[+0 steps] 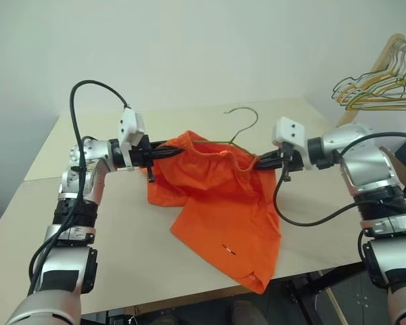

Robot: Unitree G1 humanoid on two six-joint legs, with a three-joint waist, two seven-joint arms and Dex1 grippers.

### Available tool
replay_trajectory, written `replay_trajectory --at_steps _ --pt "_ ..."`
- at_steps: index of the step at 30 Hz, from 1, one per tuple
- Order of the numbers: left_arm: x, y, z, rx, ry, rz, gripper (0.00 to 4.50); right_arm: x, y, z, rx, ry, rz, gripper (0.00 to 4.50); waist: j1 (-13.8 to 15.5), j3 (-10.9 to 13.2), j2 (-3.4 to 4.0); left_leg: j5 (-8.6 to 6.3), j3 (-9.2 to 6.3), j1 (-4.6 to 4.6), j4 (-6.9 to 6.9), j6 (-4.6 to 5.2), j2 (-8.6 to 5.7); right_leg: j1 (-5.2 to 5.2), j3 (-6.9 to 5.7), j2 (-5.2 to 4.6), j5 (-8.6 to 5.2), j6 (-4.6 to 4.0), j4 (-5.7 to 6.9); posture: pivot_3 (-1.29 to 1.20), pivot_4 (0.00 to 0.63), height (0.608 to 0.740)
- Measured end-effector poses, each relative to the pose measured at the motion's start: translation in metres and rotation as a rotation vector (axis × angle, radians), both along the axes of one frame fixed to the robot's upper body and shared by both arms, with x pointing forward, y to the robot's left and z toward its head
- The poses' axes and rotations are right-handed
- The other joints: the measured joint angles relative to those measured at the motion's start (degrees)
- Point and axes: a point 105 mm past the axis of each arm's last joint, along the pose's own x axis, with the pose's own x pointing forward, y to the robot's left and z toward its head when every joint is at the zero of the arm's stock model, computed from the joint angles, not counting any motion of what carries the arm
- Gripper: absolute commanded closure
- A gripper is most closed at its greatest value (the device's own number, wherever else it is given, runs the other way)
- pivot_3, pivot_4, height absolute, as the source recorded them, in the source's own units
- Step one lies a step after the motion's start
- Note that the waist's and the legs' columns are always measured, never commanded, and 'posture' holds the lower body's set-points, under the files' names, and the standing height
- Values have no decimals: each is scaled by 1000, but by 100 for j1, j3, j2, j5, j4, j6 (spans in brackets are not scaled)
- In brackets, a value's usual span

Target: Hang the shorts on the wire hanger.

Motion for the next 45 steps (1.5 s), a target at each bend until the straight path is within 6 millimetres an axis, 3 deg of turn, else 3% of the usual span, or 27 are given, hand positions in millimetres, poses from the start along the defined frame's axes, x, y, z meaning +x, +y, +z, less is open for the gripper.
replay_trajectory --at_steps 2,5,10,17,24,29,33,38,43,45 --pt "1 1 -1 -2 5 6 4500 0 0 0 -2 -6 -2 4482 -2 0 0 0 0 0 0 0 0 0 0 0 0 0 0 -54 0 740" --pt "4 3 -4 -18 26 20 3837 0 0 1 -1 -6 0 4500 -9 0 0 0 0 0 0 -1 0 0 0 0 0 0 1 -53 0 740" --pt "8 14 -8 -4 34 67 2243 -1 -4 3 8 15 -13 4500 -30 0 0 0 0 0 -1 -1 0 0 0 0 0 0 0 -55 0 740" --pt "23 52 -17 28 48 244 41 -4 -27 7 38 57 -100 4500 -50 0 0 0 -1 0 -1 -1 1 0 -1 -2 0 0 0 -64 0 740" --pt "23 59 -5 -44 27 263 41 -11 -31 10 78 119 -150 4500 -76 0 0 0 -1 -2 -1 -1 1 -2 -1 -3 0 0 0 -95 0 740" --pt "-1 46 2 -58 -54 189 41 -17 -33 14 117 197 -258 4500 -102 0 0 -1 -19 -1 -4 -1 6 -10 7 -5 0 -1 9 -100 0 740" --pt "-22 36 -1 -70 -75 152 41 -21 -36 18 167 229 -397 4500 -88 -1 0 -1 -31 1 -2 -1 4 -9 10 -9 1 -2 11 -102 0 740" --pt "-44 23 1 -96 -93 140 41 -22 -47 -3 178 286 -627 4500 -56 -2 2 -2 -32 -1 -4 0 1 -10 14 -12 1 -2 11 -113 0 740" --pt "-59 7 11 -123 -130 118 41 -25 -75 -9 225 317 -897 4500 32 -3 4 -2 -31 -1 -4 1 -1 -8 12 -11 1 -2 3 -159 0 740" --pt "-61 1 14 -147 -130 120 41 -25 -85 -8 320 347 -1001 4500 26 -4 4 -2 -26 0 -4 1 -1 -5 14 -8 1 -2 1 -181 0 740"
